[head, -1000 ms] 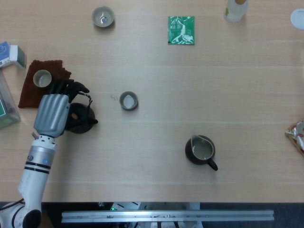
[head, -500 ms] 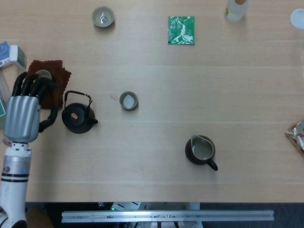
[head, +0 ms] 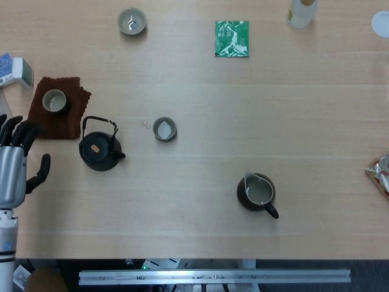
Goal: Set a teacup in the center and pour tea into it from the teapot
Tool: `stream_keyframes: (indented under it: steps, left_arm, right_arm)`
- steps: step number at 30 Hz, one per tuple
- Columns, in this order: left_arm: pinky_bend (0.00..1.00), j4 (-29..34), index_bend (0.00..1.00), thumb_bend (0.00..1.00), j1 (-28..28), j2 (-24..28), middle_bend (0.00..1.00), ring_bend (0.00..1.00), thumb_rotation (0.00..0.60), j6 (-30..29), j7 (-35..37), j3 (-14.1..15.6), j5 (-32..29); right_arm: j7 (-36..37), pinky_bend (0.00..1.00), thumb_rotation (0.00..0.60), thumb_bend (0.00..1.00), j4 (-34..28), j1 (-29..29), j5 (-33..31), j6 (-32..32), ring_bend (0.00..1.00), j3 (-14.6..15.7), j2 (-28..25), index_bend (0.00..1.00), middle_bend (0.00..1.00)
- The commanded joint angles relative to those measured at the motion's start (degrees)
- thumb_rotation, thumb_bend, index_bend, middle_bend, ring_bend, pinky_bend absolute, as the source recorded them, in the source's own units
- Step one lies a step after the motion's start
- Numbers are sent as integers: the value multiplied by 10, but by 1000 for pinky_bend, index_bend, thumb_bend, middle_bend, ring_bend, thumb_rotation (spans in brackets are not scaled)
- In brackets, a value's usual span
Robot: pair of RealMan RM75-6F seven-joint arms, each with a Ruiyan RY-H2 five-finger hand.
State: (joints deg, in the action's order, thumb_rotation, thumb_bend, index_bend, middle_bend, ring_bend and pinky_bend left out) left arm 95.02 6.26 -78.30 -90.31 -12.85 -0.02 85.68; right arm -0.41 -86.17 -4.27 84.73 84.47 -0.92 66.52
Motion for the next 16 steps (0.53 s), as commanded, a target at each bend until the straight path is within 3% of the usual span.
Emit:
stream_keyframes:
  steps: [1, 16]
  left_arm:
    - [108, 4, 327, 381, -6, 3, 279, 167, 600, -6, 3, 1, 4]
    - [108, 9, 327, 381, -12, 2, 279, 167, 600, 6, -4, -4, 6]
  right_arm:
    - [0, 64, 600, 254, 0, 3, 4, 5, 42, 0, 0, 182, 219]
    - [-6, 64, 600, 254, -4, 9, 10, 10, 42, -6, 0, 182, 219]
